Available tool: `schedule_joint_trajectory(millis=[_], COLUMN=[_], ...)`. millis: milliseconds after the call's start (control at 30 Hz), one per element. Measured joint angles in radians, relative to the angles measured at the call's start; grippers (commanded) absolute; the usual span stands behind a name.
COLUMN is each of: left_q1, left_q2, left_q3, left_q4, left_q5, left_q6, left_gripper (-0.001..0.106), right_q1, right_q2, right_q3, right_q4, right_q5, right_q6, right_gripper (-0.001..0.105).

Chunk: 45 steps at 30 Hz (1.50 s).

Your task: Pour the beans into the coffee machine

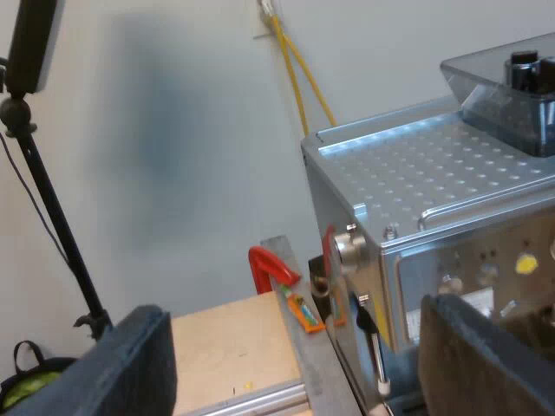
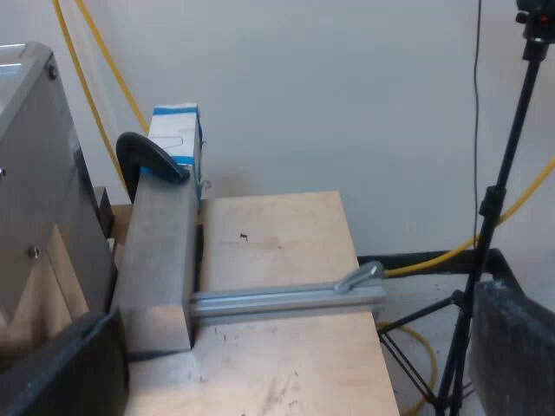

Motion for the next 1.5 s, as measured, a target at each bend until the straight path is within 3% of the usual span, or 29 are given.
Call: schedule_joint_trajectory(millis=[333, 700, 867, 1000, 1333, 1467, 1500], left_q1=[0.000, 0.005, 0.005, 0.005, 0.005, 0.005, 0.005], left_q2=[-0.209, -0.215, -0.216, -0.216, -0.214, -0.212, -0.212], left_q3=[-0.004, -0.029, -0.025, 0.033, 0.324, 0.341, 0.424], left_q4=[0.168, 0.323, 0.318, 0.246, -0.015, -0.026, -0.051], left_q5=[0.000, -0.019, -0.046, -0.065, -0.067, -0.067, -0.067], left_q6=[0.003, 0.004, 0.004, 0.004, -0.013, -0.013, -0.013], left_gripper=[0.061, 0.061, 0.061, 0.061, 0.061, 0.061, 0.061], right_q1=[0.000, 0.002, 0.002, 0.002, 0.002, 0.002, 0.002], right_q2=[-0.259, -0.314, -0.314, -0.314, -0.314, -0.312, -0.312], right_q3=[0.070, 0.054, 0.066, 0.121, 0.303, 0.359, 0.383], right_q4=[0.032, 0.181, 0.174, 0.127, -0.011, -0.013, -0.014], right_q5=[0.000, -0.004, -0.004, -0.011, -0.030, -0.030, -0.030], right_q6=[0.000, 0.000, 0.000, 0.000, 0.000, 0.000, 0.000], right_gripper=[0.081, 0.081, 0.081, 0.081, 0.081, 0.081, 0.081])
